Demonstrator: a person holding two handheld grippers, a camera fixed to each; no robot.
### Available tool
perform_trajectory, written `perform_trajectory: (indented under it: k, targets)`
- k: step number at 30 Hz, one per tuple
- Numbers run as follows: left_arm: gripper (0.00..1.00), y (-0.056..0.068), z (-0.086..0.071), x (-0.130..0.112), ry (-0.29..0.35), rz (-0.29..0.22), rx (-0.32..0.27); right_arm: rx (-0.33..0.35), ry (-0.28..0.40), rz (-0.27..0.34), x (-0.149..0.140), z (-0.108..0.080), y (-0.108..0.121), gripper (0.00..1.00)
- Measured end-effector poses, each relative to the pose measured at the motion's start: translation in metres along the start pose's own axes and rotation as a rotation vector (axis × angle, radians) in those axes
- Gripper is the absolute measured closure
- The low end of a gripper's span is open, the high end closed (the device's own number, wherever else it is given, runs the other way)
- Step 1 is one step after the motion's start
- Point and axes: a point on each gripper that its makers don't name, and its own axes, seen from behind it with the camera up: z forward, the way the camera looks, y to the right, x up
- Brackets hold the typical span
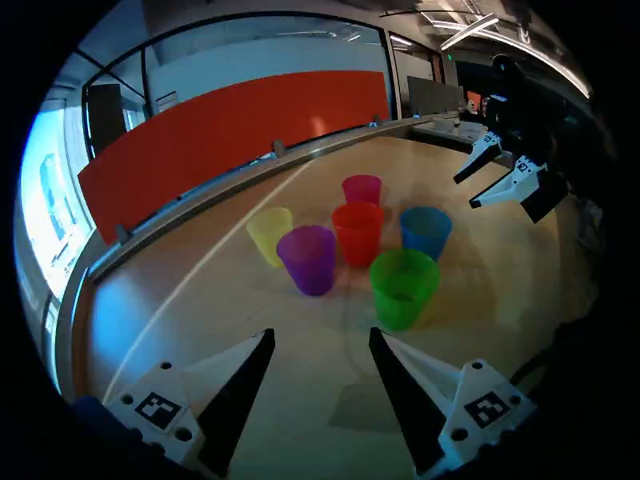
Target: Pour water
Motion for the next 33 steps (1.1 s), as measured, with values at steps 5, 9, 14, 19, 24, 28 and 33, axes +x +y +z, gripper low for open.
perform_trajectory:
  k: [5, 9, 14, 19, 24, 28, 33]
  targets:
    - [0.13, -0.018, -0.002, 0.002, 0.027, -0.058, 0.058, -0.083, 0.022, 0.064, 0.005, -0.005, 0.014, 0.07]
    - [0.13, -0.033, -0.005, 0.003, 0.06, -0.141, 0.096, -0.142, 0.039, 0.119, 0.008, -0.009, 0.018, 0.07]
    - [0.13, -0.053, -0.013, 0.005, 0.113, -0.228, 0.161, -0.218, 0.069, 0.175, 0.012, -0.012, 0.028, 0.07]
    - [0.13, -0.065, -0.018, 0.007, 0.163, -0.31, 0.204, -0.274, 0.107, 0.232, 0.017, -0.013, 0.039, 0.07]
    - [0.13, -0.072, -0.021, 0.012, 0.205, -0.343, 0.236, -0.3, 0.154, 0.268, 0.025, -0.012, 0.045, 0.07]
    - [0.13, -0.081, -0.025, 0.019, 0.246, -0.355, 0.279, -0.337, 0.189, 0.261, 0.032, -0.012, 0.055, 0.07]
    - [0.13, -0.092, -0.032, 0.024, 0.299, -0.387, 0.332, -0.397, 0.254, 0.225, 0.047, -0.018, 0.064, 0.07]
